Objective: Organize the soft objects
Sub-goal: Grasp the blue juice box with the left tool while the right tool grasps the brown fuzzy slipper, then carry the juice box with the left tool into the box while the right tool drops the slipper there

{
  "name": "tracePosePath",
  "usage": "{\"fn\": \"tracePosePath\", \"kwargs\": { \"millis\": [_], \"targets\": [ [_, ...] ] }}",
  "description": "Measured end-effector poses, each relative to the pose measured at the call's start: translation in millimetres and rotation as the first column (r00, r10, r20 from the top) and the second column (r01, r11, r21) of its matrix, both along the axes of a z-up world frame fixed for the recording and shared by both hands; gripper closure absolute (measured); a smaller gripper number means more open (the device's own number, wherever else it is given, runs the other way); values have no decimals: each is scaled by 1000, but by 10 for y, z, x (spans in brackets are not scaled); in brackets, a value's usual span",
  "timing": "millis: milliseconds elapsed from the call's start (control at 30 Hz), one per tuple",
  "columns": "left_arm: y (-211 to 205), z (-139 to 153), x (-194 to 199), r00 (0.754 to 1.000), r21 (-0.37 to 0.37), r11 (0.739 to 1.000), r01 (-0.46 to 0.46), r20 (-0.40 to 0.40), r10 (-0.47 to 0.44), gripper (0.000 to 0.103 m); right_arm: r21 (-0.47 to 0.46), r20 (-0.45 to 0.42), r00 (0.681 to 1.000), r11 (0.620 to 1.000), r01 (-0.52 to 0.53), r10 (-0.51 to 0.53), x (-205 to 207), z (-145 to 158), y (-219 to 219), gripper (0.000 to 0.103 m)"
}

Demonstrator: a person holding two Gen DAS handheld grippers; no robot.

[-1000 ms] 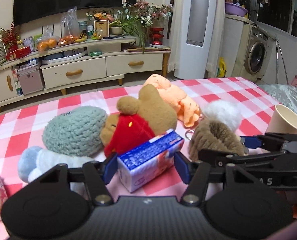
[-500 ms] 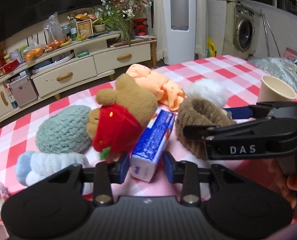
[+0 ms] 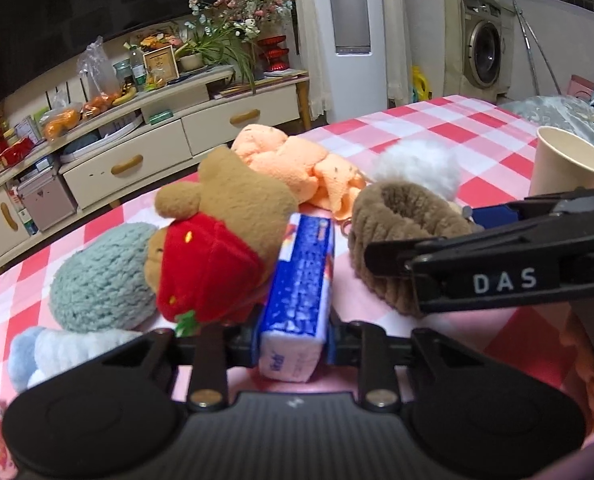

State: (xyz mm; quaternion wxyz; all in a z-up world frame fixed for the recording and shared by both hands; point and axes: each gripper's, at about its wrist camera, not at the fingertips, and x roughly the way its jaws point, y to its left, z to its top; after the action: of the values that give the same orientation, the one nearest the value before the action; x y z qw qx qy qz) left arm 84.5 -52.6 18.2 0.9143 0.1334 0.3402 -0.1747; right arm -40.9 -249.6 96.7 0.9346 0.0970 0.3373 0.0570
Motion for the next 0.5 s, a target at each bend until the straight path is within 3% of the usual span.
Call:
{"fn": "tracePosePath", "kwargs": {
  "millis": [200,500],
  "targets": [
    [68,31,-85,998,-22,997,-68,-18,68,80,-17,10,1000,999,-29,29,-25,-2,76,18],
    [259,180,-324,993,-48,992,-116,-4,116,80,-44,19,999,998,-35,36,-104,29,91,23]
  ]
}}
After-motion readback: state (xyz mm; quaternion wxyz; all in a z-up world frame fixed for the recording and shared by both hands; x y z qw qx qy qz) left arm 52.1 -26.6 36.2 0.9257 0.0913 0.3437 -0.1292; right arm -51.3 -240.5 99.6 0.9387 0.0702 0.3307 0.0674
